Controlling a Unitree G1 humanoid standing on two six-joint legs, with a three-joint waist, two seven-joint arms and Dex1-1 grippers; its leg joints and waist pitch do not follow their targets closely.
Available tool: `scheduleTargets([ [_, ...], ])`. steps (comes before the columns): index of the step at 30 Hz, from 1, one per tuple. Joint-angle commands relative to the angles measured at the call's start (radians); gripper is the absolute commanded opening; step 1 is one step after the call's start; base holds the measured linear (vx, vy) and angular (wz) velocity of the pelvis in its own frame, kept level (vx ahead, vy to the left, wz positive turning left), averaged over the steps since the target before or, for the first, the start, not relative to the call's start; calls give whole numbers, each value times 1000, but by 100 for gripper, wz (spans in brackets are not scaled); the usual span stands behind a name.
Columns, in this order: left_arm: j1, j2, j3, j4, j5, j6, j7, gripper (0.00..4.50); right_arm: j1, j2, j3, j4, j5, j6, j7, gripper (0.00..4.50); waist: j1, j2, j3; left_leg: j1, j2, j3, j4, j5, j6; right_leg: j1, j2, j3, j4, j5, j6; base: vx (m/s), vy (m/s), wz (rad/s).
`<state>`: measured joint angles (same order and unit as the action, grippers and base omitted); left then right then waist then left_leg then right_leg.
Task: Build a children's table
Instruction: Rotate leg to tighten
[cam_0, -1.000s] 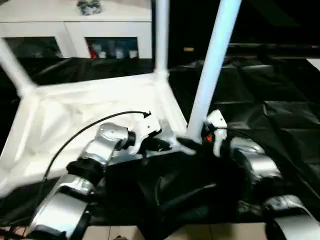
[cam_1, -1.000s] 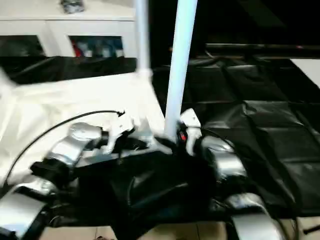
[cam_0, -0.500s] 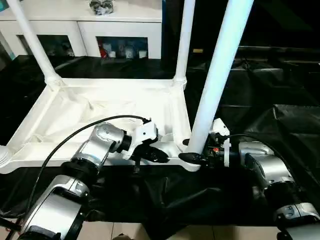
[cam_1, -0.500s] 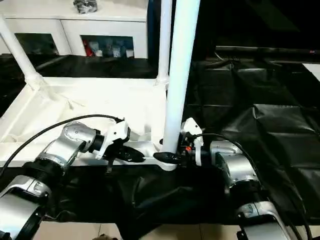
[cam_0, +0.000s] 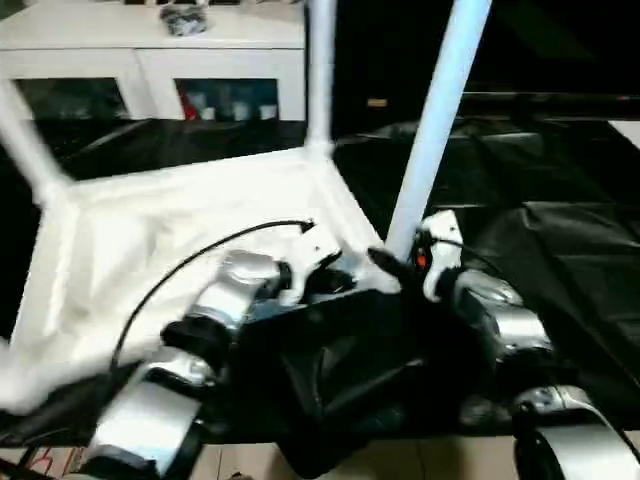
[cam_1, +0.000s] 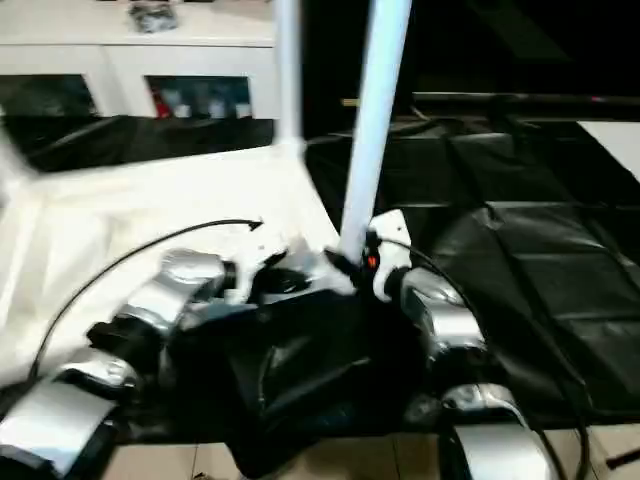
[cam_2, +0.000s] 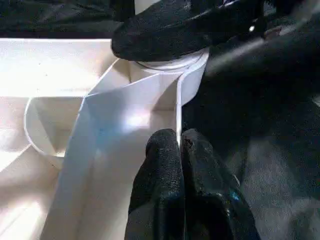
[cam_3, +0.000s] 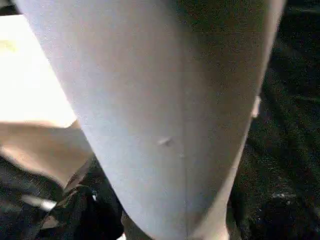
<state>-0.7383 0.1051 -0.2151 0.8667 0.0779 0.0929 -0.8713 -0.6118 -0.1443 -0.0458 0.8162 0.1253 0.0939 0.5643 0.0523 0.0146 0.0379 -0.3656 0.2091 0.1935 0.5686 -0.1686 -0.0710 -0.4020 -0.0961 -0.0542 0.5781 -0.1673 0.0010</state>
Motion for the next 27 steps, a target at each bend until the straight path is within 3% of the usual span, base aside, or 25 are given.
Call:
scheduleTargets([
  [1, -43, -64, -3, -4, -6, 3, 62, 0, 5, 99, 38, 86, 5, 42, -22, 241, -2, -8, -54, 11, 12, -9, -69, -307, 14, 35, -39, 23, -76, -353, -184, 0, 0, 0],
  [2, -45, -71, -4, 0, -4, 3, 70, 0, -2, 108, 33, 97, 4, 32, -21, 241, -2, -3, -54, 12, 12, -9, -70, -313, 14, 35, -40, 23, -77, -356, -185, 0, 0, 0],
  [3, -46, -76, -4, 3, -4, 0, 73, 0, -6, 115, 30, 105, 4, 24, -20, 293, -3, -3, -54, 13, 13, -8, -69, -323, 16, 34, -39, 23, -79, -354, -185, 0, 0, 0],
  [9, -37, -65, -14, -4, -3, -20, 39, 0, -3, 79, 63, 91, -38, -31, 0, 344, -5, -4, -54, 11, 14, -8, -70, -325, 24, 37, -37, 24, -75, -309, -198, 0, 0, 0],
  [14, -38, -48, -13, 9, 5, -34, 43, 0, 73, -60, 65, -74, -12, -39, 195, 344, 6, -10, -58, 13, 17, -4, -64, -285, 54, 42, -36, 25, -71, -248, -200, 0, 0, 0],
  [15, -38, -47, -13, 11, 6, -34, 43, 0, 86, -83, 62, -98, -3, -38, 225, 344, 13, -13, -59, 12, 16, 0, -59, -256, 74, 42, -35, 28, -65, -190, -220, 0, 0, 0],
  [17, -39, -45, -13, 14, 7, -36, 42, 0, 118, -137, 49, -153, 21, -37, 290, 344, 16, -14, -61, 3, 15, -1, -57, -220, 87, 52, -36, 27, -58, -152, -227, 0, 0, 0],
  [20, -41, -42, -16, 21, 10, -41, 36, 0, 168, -232, 22, -243, 71, -11, 401, 344, 22, -16, -57, 4, 15, 1, -56, -217, 111, 52, -35, 25, -64, -183, -221, 0, 0, 0],
  [21, -37, -41, -19, 20, 11, -47, 30, 0, 207, -297, -2, -315, 119, 39, 478, 344, 29, -16, -56, 6, 17, 1, -54, -230, 117, 53, -34, 25, -67, -206, -214, 0, 0, 0],
  [27, -17, -35, -34, 4, 9, -72, 2, 0, 294, -406, -36, -452, 210, 164, 605, 344, 39, -24, -57, -1, 16, -1, -53, -207, 122, 51, -36, 24, -69, -249, -194, 0, 0, 0],
])
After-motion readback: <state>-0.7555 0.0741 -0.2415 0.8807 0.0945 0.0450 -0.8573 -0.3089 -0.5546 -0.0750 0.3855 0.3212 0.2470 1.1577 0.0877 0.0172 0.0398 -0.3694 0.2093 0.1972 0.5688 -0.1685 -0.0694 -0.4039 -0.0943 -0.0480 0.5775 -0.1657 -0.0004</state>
